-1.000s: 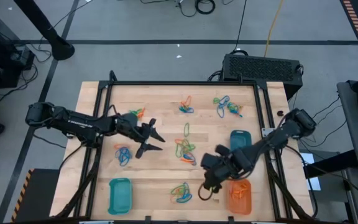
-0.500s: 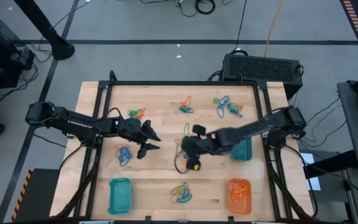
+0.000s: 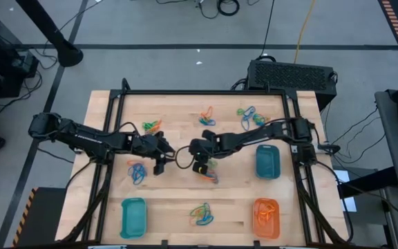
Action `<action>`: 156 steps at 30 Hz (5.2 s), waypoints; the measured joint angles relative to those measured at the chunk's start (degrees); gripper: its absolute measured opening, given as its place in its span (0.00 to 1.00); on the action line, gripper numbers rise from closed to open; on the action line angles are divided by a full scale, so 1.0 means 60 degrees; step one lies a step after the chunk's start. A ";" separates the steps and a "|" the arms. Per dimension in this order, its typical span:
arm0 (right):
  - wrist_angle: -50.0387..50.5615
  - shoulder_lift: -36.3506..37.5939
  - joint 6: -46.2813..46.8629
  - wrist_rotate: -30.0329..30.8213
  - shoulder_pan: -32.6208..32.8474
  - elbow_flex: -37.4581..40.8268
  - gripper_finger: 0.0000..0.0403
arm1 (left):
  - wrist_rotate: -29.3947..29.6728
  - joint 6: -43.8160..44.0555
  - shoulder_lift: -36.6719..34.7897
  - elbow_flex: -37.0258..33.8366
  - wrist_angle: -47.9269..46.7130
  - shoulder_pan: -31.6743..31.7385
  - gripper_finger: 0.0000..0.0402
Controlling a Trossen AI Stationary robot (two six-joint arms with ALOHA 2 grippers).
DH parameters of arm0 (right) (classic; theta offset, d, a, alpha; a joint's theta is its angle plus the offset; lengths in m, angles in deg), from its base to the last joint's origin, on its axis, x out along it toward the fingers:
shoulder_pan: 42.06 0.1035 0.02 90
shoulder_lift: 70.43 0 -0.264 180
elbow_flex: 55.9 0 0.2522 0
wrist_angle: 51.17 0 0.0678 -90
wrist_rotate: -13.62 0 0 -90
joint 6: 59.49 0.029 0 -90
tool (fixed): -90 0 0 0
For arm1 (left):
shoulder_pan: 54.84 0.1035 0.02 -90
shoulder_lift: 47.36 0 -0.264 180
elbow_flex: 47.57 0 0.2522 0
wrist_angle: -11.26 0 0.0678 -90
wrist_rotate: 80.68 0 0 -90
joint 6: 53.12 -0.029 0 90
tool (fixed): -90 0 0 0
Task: Sort rubber bands into baskets
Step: Put the orange rubber band into the orange bin
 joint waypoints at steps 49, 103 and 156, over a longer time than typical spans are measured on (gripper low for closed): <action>-0.0388 -0.0583 0.0447 0.0273 0.0138 0.0022 0.00 | 0.0231 -0.0544 0.0011 -0.0004 0.0033 0.0011 0.48; 0.5086 0.3868 1.0665 -0.1341 0.6988 0.0000 0.00 | -0.4370 -0.2414 0.3164 0.1499 0.5201 0.0018 0.48; 0.7444 0.2616 1.4483 -0.0753 0.8255 0.0000 0.18 | -0.4285 -0.3196 0.3497 0.2335 0.2664 0.0834 0.48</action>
